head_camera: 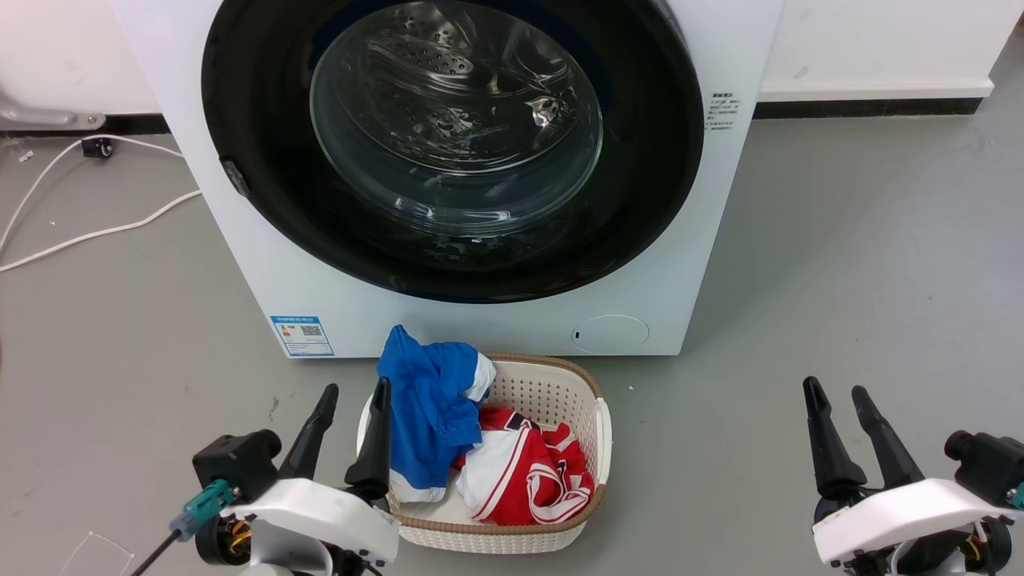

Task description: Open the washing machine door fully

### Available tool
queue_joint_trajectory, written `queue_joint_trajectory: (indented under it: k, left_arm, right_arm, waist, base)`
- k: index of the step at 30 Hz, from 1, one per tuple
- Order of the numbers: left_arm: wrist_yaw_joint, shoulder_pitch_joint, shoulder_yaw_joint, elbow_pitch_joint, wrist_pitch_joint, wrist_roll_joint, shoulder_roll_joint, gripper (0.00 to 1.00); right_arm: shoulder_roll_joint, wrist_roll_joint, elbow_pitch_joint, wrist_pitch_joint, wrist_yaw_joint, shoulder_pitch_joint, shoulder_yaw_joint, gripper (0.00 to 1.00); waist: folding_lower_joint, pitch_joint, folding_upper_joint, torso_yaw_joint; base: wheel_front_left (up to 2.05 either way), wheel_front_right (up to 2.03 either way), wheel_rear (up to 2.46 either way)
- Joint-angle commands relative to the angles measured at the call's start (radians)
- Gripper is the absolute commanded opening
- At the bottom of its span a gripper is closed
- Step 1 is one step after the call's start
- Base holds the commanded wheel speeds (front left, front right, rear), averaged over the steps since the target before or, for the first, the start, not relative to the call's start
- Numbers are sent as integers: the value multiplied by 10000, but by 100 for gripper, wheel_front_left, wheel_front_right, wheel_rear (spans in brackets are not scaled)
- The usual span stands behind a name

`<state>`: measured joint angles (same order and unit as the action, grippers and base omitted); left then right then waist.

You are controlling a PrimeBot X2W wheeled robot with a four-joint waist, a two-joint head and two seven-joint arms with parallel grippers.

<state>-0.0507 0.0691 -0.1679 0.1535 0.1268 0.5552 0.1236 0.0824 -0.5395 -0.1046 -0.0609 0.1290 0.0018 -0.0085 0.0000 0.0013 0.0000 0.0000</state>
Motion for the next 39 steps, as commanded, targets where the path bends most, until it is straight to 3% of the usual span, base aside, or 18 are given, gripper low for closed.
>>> queue_joint_trajectory:
  k: [1, 23, 39]
  left_arm:
    - [58, 209, -129, -114, 109, -311, 130, 100]
    - [404, 203, -683, 47, 694, -2267, 234, 100]
    - [299, 18, -539, 79, 1016, -3343, 73, 100]
  right_arm:
    - [6, 395, 183, 12, 16, -31, -4, 100]
    - [-226, 2747, 394, -199, 21, 334, 88, 100]
    - [-312, 3773, 366, -428, 24, 425, 143, 100]
  waist:
    - [0, -1, 0, -2]
    - [0, -38, 0, -53]
    - [0, -58, 0, -57]
  base:
    - [0, 0, 0]
    - [0, 0, 0]
    - [0, 0, 0]
